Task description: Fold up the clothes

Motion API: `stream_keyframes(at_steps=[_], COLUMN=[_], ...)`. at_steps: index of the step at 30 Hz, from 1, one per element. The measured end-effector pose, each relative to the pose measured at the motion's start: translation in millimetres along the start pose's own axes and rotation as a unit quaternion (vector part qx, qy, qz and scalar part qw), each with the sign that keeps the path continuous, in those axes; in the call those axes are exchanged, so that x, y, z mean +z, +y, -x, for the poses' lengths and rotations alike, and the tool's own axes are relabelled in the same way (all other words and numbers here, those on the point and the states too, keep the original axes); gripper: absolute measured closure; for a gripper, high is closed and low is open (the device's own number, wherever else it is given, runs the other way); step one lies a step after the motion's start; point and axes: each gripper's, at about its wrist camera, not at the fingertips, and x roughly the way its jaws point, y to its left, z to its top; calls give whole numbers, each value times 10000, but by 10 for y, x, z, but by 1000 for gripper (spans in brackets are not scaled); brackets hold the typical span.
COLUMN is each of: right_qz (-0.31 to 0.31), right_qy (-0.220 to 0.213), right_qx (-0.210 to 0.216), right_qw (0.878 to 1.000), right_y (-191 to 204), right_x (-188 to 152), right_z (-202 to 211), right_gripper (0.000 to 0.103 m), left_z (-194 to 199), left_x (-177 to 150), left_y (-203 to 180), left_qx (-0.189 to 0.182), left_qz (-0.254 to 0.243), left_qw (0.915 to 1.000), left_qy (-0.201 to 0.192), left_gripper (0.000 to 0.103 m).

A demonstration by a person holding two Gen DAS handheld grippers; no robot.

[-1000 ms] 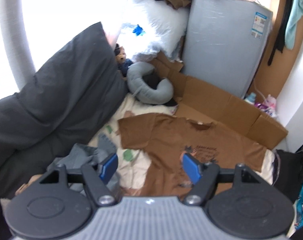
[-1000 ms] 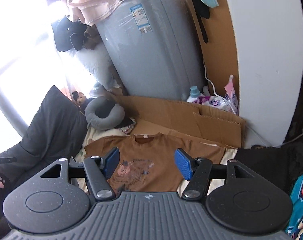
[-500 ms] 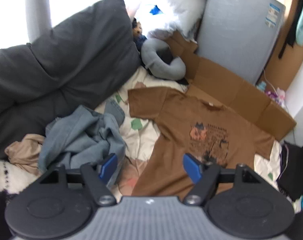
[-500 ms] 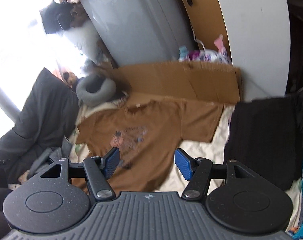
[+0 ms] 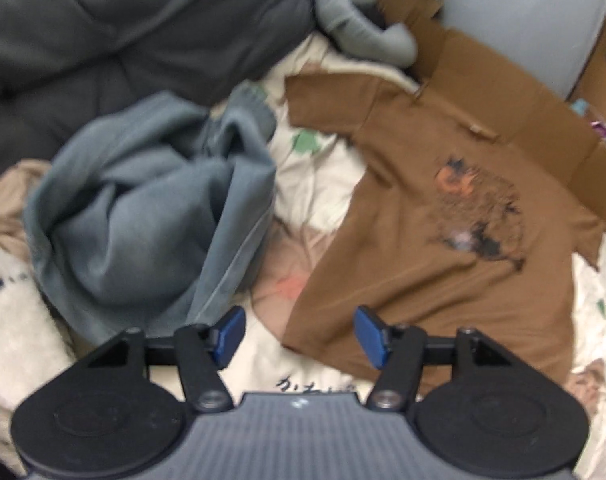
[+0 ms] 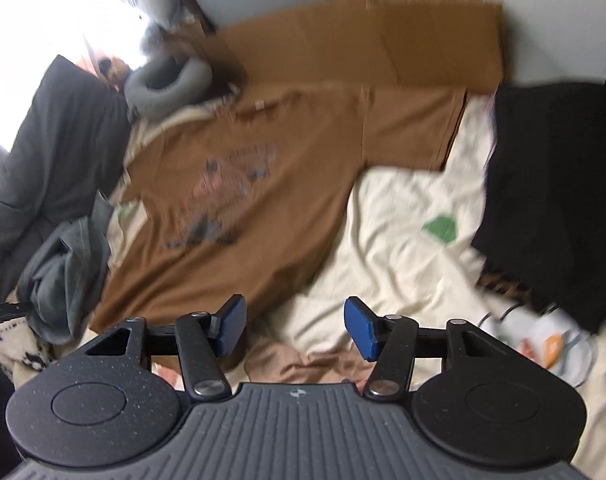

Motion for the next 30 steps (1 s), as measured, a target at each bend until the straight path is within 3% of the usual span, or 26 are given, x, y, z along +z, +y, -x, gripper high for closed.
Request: stream_keyframes(at_steps=[8, 16, 30], right_qz=[-92, 56, 412], right_qy=[602, 681, 1012], right_qx=[-38, 242, 651], right_qw=[9981, 9974, 9919], right_y=[81, 194, 514], right_x=[-40, -265, -435], right_z=[-779, -1353, -1864], right_gripper=[47, 47, 51], left_z=[-481, -698, -905], left_x=[-125, -382, -806], left_y=[-70, -444, -682], left_qx=[144, -234, -252], left_qz=[-51, -757, -599], left_qw=[9978, 9946, 9926], left_qy=[637, 673, 1026], left_gripper=[41, 40, 39])
